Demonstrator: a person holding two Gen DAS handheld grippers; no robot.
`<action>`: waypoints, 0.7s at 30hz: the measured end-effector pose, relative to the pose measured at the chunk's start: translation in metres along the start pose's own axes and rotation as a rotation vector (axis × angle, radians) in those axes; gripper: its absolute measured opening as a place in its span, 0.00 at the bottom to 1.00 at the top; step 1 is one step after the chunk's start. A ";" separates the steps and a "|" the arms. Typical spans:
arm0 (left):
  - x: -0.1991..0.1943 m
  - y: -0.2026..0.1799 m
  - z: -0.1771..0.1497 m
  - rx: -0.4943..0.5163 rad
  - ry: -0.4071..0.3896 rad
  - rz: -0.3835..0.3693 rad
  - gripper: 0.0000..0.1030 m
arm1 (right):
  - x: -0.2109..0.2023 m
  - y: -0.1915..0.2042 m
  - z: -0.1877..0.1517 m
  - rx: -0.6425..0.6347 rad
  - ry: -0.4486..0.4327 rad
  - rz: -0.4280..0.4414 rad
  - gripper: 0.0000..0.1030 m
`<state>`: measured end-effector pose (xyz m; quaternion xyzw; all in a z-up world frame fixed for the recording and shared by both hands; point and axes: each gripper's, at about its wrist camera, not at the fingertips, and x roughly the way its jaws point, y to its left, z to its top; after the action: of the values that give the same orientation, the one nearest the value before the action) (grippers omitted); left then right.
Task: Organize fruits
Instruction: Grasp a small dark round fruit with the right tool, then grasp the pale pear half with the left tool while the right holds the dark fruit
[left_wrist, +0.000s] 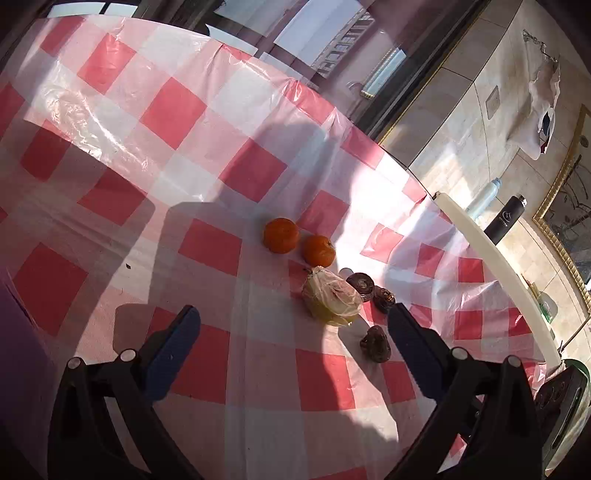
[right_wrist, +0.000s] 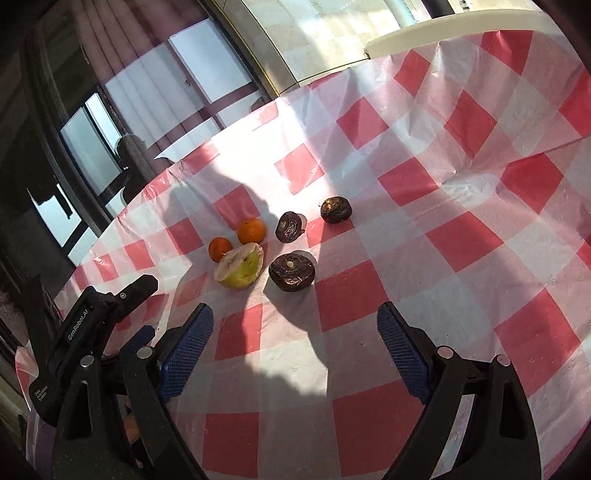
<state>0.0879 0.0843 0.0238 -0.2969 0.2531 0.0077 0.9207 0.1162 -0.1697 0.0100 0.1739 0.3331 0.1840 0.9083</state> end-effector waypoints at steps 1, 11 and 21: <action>0.001 0.002 0.000 -0.012 0.010 -0.007 0.98 | 0.013 0.003 0.006 -0.014 0.029 -0.008 0.84; 0.008 0.001 -0.002 -0.006 0.022 -0.007 0.98 | 0.088 0.029 0.029 -0.152 0.194 -0.067 0.66; 0.008 0.006 -0.002 -0.024 0.023 -0.006 0.98 | 0.097 0.048 0.021 -0.287 0.219 -0.182 0.40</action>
<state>0.0933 0.0876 0.0152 -0.3087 0.2627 0.0043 0.9142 0.1888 -0.0880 -0.0067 -0.0094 0.4147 0.1647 0.8949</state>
